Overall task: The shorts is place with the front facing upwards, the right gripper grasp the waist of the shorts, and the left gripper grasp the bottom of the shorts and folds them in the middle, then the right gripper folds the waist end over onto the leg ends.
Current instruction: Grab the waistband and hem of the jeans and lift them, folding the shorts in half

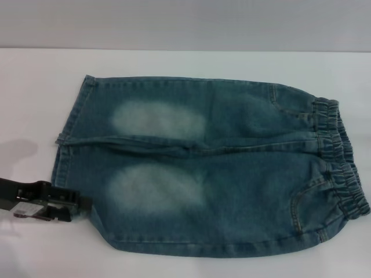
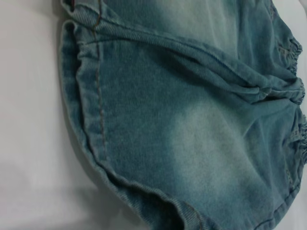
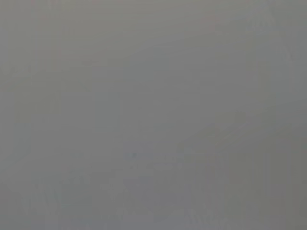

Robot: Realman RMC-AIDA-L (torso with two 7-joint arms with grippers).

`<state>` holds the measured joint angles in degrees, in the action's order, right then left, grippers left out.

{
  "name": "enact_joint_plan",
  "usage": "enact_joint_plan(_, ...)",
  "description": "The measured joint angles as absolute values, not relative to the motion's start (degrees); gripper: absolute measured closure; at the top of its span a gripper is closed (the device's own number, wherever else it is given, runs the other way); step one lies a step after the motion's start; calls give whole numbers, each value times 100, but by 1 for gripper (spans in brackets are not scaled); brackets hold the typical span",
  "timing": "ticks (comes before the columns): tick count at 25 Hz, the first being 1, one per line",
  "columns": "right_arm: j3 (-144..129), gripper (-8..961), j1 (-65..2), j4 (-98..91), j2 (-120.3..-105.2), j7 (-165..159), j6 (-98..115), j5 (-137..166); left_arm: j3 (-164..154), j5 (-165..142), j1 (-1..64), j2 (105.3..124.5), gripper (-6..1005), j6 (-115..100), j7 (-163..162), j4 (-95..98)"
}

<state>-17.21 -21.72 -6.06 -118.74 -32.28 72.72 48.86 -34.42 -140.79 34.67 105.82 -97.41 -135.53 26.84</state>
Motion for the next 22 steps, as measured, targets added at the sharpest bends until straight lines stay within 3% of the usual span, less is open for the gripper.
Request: enact_joint_plan(22,-1661,204,-2129,-609,-11865,-3268,7269,4856,-3451,-14086,3557,10544,281,-9798,-13583,2723)
